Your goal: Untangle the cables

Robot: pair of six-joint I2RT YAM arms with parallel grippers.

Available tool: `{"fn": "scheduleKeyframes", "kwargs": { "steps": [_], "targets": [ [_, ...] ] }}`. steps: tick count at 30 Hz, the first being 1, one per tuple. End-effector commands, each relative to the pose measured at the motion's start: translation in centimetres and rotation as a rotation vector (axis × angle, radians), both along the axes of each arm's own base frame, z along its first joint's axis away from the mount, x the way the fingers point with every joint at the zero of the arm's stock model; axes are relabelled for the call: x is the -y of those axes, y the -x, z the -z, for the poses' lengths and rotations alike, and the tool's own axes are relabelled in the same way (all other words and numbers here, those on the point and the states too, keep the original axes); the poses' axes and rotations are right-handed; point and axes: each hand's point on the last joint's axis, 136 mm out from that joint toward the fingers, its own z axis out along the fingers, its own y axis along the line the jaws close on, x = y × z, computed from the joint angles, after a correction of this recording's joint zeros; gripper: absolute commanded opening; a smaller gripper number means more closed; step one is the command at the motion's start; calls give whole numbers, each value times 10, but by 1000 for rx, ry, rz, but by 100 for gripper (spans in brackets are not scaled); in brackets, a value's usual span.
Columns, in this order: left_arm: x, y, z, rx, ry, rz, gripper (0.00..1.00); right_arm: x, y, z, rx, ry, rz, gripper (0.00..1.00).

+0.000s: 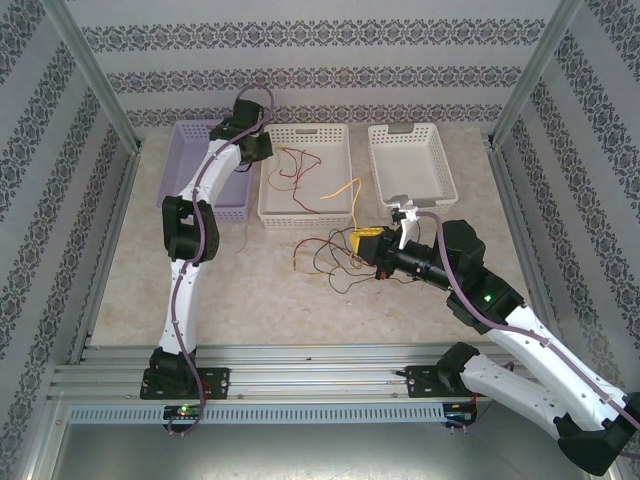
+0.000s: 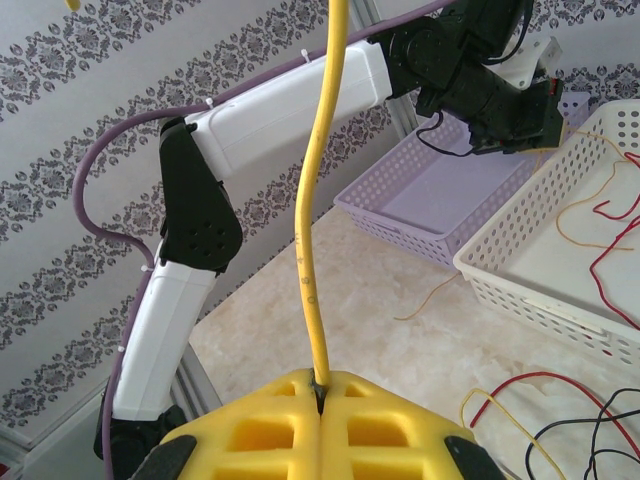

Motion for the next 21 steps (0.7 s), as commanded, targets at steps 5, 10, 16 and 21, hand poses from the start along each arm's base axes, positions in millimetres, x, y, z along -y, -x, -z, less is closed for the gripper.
{"fn": "scheduleKeyframes", "kwargs": {
  "steps": [5, 10, 16, 21],
  "targets": [
    [-4, 17, -138, 212, 65, -1, 0, -4, 8, -25, 39, -62, -36, 0],
    [-6, 37, -208, 328, 89, 5, 0, -3, 9, -29, 40, -74, -38, 0],
    [-33, 69, -281, 458, 71, -44, 0, -4, 11, -33, 35, -92, -44, 0],
    [-85, 88, -316, 521, 56, -144, 0, -6, 11, -36, 33, -102, -52, 0]
  ]
}}
